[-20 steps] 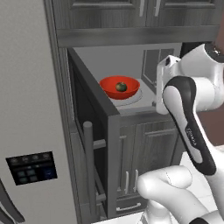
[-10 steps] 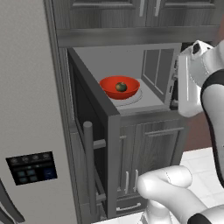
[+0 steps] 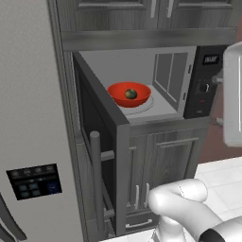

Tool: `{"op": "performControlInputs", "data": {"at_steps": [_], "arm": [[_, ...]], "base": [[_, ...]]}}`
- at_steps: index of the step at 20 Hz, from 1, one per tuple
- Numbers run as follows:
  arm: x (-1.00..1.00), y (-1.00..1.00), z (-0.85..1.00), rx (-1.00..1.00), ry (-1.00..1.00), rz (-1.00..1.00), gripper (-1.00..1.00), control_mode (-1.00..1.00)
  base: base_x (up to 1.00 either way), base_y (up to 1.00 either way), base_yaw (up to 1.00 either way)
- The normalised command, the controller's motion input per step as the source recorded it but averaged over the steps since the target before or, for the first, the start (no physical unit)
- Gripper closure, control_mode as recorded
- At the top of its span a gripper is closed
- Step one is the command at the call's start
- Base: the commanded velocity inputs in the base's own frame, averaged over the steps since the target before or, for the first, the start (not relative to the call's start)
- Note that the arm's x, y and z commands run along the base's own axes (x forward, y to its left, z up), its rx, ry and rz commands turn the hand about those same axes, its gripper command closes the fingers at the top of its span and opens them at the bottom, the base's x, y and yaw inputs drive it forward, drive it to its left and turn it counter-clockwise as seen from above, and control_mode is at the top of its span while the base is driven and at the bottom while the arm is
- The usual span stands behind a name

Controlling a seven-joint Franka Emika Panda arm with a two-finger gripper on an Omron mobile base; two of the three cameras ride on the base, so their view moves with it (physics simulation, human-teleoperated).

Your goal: Pick the squash from the sink and place it in the bowl. Then pick the bowl and place it in the microwave. Then close the microwave door and press the start button.

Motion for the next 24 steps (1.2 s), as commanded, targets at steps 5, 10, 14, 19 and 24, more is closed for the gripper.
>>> {"op": "performControlInputs", "data": {"at_steps": [5, 10, 14, 19, 24], "arm": [[-0.89, 0.39, 0.45, -0.06, -0.04, -0.04, -1.00, -1.00], [-0.84, 0.67, 0.12, 0.00, 0.01, -0.17, -1.00, -1.00], [-0.63, 0.76, 0.05, 0.00, 0.12, -0.23, -1.00, -1.00], [-0.51, 0.78, -0.01, 0.00, 0.05, -0.20, -1.00, -1.00], [-0.38, 0.82, -0.06, 0.00, 0.01, -0.17, -1.00, -1.00]], "base": [[0.00, 0.00, 0.00], [0.00, 0.00, 0.00], [0.00, 0.00, 0.00], [0.00, 0.00, 0.00], [0.00, 0.00, 0.00]]}}
